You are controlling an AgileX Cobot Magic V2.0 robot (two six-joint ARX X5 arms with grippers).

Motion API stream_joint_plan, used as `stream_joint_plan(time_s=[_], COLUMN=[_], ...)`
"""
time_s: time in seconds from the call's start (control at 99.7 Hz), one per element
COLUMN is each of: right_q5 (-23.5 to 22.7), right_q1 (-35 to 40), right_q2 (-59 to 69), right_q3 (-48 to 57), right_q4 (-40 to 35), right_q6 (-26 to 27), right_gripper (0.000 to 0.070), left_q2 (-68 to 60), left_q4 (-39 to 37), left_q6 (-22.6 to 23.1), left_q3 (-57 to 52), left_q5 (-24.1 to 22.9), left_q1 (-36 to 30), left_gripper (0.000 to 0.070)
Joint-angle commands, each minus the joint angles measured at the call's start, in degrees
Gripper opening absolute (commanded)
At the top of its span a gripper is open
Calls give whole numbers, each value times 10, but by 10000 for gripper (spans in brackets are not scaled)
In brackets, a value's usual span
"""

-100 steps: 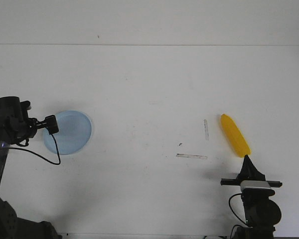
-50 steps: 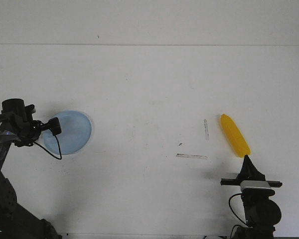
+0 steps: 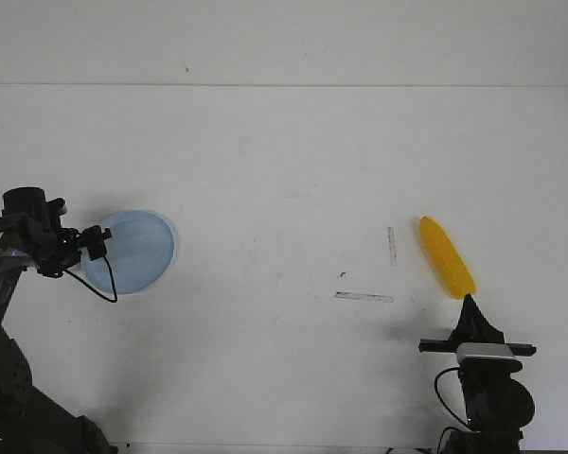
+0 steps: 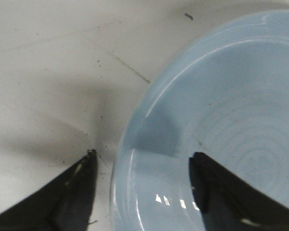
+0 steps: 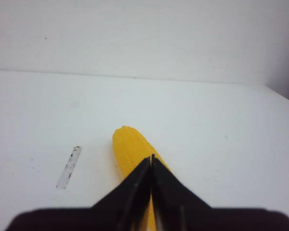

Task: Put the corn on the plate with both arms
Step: 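Reach the left gripper to the blue plate's rim and grip it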

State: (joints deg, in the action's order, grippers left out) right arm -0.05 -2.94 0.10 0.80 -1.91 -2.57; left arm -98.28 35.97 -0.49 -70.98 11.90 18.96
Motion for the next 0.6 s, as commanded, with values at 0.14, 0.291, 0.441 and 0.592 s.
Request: stream_joint_plan(time_s=[0.14,0.291,0.441,0.592], right_q5=[0,0,0,0], right_q1=[0,0,0,0], right_q2=[0,0,0,0], right_q3=[-1,-1,-1,-1], right_q4=[6,6,6,6], right_q6=[7,7,7,7], right_gripper=[10,10,10,10], left_q2=[-9,-9,0,26], left_q4=[0,-1,-1,-10], left_q6=[-4,-4,-4,-6], left_q3=[-9,-9,-10,-10], left_q5=[-3,-3,-2,24], left_q1=[3,3,3,-3], left_gripper=[19,0,0,0])
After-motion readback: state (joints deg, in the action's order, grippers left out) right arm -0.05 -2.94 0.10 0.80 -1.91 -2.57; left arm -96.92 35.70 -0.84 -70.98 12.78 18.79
